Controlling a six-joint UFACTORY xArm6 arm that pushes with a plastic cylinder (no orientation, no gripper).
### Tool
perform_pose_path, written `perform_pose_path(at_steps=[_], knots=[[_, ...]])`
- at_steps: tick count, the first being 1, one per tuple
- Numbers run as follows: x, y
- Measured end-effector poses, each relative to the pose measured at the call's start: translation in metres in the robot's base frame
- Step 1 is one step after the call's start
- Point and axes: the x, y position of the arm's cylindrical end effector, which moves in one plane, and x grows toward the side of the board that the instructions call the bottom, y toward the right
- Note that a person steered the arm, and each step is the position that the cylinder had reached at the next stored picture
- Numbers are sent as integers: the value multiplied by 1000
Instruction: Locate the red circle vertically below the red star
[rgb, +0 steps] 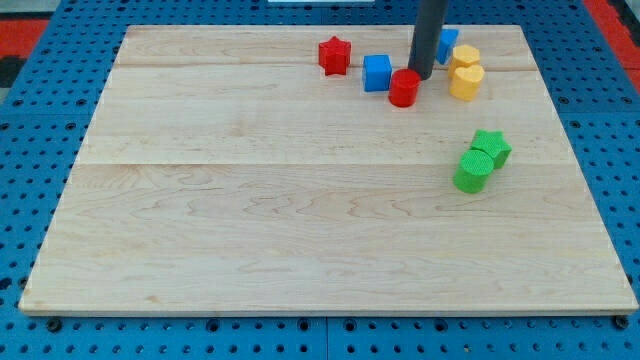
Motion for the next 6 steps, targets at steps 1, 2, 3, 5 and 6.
perform_pose_path(at_steps=[1, 2, 3, 5, 6], knots=[[28, -5], [38, -46], [44, -66], [44, -77], [45, -84]])
